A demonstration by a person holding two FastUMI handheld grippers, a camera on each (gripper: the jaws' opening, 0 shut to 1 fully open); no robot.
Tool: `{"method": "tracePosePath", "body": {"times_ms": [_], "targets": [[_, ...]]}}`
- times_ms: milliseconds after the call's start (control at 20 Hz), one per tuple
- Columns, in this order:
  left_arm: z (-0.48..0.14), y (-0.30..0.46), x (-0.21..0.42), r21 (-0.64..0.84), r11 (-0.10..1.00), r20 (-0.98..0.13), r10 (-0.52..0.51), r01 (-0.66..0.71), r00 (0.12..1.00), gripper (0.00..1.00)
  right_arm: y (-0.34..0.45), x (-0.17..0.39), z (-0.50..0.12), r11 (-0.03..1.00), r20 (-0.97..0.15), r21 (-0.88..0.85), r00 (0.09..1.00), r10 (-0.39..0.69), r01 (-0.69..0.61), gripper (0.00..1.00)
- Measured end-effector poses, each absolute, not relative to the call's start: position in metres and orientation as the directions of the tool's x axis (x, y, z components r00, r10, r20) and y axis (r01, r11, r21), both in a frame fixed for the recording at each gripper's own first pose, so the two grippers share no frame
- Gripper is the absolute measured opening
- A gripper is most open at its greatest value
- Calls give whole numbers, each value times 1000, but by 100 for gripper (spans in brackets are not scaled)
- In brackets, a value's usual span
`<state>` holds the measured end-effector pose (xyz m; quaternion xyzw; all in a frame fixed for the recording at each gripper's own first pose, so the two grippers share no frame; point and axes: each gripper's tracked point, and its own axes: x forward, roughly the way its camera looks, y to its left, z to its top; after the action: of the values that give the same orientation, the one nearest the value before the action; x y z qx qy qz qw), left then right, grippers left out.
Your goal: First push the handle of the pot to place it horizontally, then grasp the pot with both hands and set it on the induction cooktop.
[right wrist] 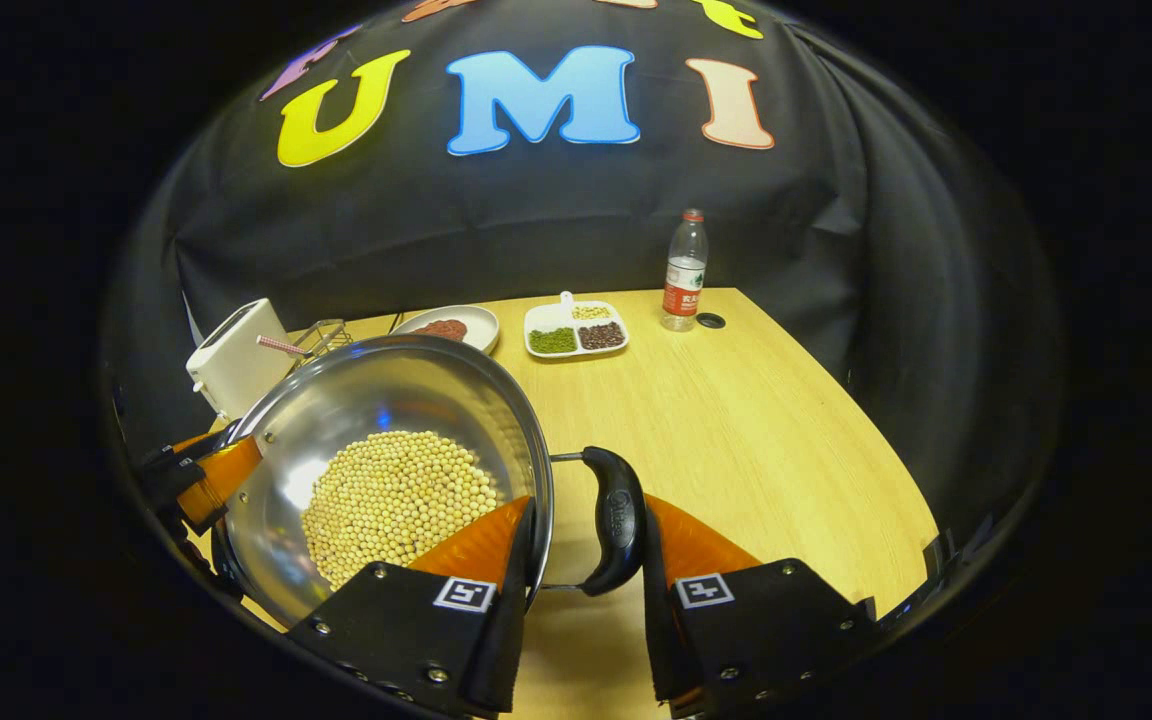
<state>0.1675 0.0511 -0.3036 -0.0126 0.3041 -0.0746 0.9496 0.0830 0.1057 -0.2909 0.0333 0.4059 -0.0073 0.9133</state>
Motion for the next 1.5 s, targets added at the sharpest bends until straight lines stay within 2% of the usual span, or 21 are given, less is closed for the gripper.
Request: {"method": "tracePosePath", "body": {"times_ms": [50,100,300,400,500,650,700,800,950,1000,1100,1150,1200,1400,1450,1500], "targets": [[-305,61,169,-68,989,-576,-149,134,804,63,116,84,-291,998,-741,54,672,14,40,51],[-306,72,172,-68,989,-578,-148,133,803,59,125,85,-291,998,-741,54,671,15,38,51],[-313,109,182,-64,990,-578,-137,122,804,59,161,94,-290,998,-743,58,669,27,24,51],[-318,128,186,-59,992,-580,-125,112,805,64,178,97,-290,998,-745,60,667,37,12,51],[-321,146,188,-54,994,-583,-110,97,805,60,195,103,-291,998,-747,66,663,52,-4,51],[-330,172,189,-45,996,-598,-85,72,797,60,219,108,-297,997,-755,80,651,76,-24,51],[-332,181,191,-40,997,-602,-78,67,795,64,227,109,-299,996,-758,84,647,85,-32,51],[-337,193,190,-34,998,-609,-65,56,791,60,240,110,-303,995,-762,93,640,101,-46,51],[-346,205,187,-35,999,-624,-54,41,780,60,254,109,-308,993,-769,97,629,115,-63,51],[-349,209,187,-35,999,-628,-52,38,777,64,256,109,-309,993,-770,97,628,118,-67,51],[-352,215,186,-35,999,-626,-45,30,779,60,262,111,-314,992,-767,106,628,129,-74,51],[-353,217,186,-32,999,-625,-45,31,780,67,263,110,-313,991,-768,109,627,131,-74,51],[-352,216,186,-29,999,-626,-44,33,779,60,263,110,-314,991,-769,110,625,132,-74,51],[-354,217,185,-15,999,-622,-40,39,782,60,265,109,-317,989,-774,129,617,143,-68,51],[-354,218,183,-15,999,-626,-37,36,779,64,265,109,-315,989,-773,128,617,144,-70,51],[-353,220,183,-12,999,-626,-34,34,779,60,265,109,-316,989,-772,128,618,145,-73,51]]}}
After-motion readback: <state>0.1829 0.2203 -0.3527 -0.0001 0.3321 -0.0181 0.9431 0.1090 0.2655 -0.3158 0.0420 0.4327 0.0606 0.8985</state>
